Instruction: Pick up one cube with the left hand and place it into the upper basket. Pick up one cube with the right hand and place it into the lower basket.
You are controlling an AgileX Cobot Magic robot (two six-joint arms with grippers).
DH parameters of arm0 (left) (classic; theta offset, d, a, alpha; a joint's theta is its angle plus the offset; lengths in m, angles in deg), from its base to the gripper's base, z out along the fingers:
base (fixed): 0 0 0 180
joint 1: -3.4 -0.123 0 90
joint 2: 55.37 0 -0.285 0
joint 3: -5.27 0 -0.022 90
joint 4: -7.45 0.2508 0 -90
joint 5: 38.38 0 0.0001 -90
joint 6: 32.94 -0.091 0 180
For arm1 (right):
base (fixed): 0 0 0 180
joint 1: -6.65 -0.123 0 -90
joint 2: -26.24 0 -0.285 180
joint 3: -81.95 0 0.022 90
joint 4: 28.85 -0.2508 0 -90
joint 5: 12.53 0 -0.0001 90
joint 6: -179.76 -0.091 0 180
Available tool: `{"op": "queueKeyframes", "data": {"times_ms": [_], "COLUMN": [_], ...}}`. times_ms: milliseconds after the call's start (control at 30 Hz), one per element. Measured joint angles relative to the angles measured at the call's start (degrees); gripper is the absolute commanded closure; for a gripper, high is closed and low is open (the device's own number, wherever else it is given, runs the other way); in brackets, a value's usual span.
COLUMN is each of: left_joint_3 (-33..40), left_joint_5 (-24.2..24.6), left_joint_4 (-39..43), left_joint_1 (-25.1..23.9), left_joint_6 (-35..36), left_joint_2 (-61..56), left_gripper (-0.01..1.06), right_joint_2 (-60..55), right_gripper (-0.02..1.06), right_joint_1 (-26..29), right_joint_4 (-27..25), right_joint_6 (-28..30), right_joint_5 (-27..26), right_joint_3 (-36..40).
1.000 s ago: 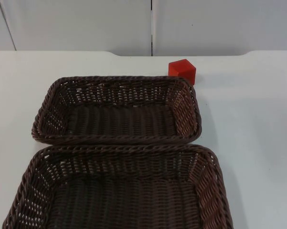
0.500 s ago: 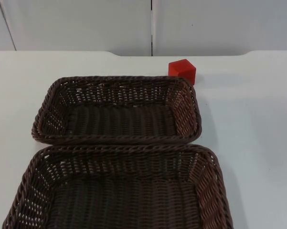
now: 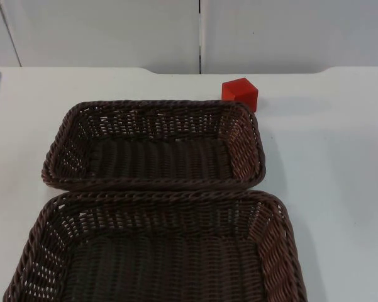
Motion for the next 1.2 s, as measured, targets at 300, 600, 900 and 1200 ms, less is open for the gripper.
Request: {"op": "queueKeyframes", "data": {"times_ms": [300, 600, 900, 1200], "left_joint_3": [-5.23, -16.18, -27.39, -29.46], "left_joint_5": [-1.19, -0.97, 0.15, -3.77], "left_joint_4": [-1.56, -1.23, -0.75, 0.65], "left_joint_1": [10.13, 14.39, 15.67, 16.99], "left_joint_6": [-2.29, -2.85, -3.09, -3.09], "left_joint_2": [10.17, 23.20, 34.32, 41.97], "left_gripper": [1.05, 1.05, 1.05, 1.05], "right_joint_2": [0.00, 0.00, 0.00, 0.00], "right_gripper": [-0.01, -0.01, -0.01, -0.01], "right_joint_1": [0.00, 0.00, 0.00, 0.00], "right_joint_4": [0.00, 0.00, 0.00, 0.00], "right_joint_6": [0.00, 0.00, 0.00, 0.00], "right_joint_5": [0.00, 0.00, 0.00, 0.00], "right_joint_3": [0.00, 0.00, 0.00, 0.00]}}
